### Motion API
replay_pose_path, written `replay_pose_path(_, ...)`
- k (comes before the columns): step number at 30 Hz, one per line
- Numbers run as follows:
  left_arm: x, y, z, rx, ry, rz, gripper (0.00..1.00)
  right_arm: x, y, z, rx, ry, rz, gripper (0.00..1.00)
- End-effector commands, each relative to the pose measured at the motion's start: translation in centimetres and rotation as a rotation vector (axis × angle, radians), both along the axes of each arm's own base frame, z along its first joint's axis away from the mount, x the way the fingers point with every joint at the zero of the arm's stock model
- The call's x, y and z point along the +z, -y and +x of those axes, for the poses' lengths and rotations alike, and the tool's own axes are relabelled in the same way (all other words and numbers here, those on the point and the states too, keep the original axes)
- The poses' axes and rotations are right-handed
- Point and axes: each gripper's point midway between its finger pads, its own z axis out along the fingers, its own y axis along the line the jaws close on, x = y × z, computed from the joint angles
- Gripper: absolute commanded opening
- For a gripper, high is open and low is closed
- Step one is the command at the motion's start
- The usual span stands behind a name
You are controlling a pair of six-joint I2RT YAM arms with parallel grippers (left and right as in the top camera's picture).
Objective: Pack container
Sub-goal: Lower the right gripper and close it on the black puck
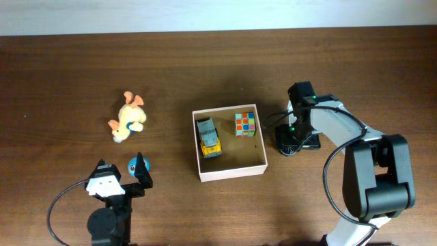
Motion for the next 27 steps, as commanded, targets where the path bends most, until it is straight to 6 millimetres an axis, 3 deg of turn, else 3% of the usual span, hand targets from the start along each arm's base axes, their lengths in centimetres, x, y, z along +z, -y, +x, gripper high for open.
replay_pose_path(1,-0.13,0.10,0.00,-0.008,0.002,-0.006,0.99,0.10,0.38,-0.18,0.016,0.008,-0.030,0.72)
replay_pose_path(4,-0.12,0.10,0.00,-0.008,0.002,-0.006,0.99,0.10,0.38,-0.18,0.017,0.008,-0.030,0.63)
replay_pose_path(8,-0.13,0.10,0.00,-0.008,0.002,-0.006,0.99,0.11,0.38,-0.17,0.016,0.008,-0.030,0.59)
replay_pose_path(20,-0.13,0.10,0.00,-0.008,0.002,-0.006,0.99,0.11,0.38,-0.18,0.016,0.008,-0.030,0.57)
replay_pose_path(23,-0.13,0.10,0.00,-0.007,0.002,-0.006,0.99,0.12,0.38,-0.20,0.016,0.007,-0.030,0.51)
replay_pose_path(27,-0.13,0.10,0.00,-0.008,0.002,-0.006,0.99,0.12,0.38,-0.22,0.016,0.007,-0.030,0.51)
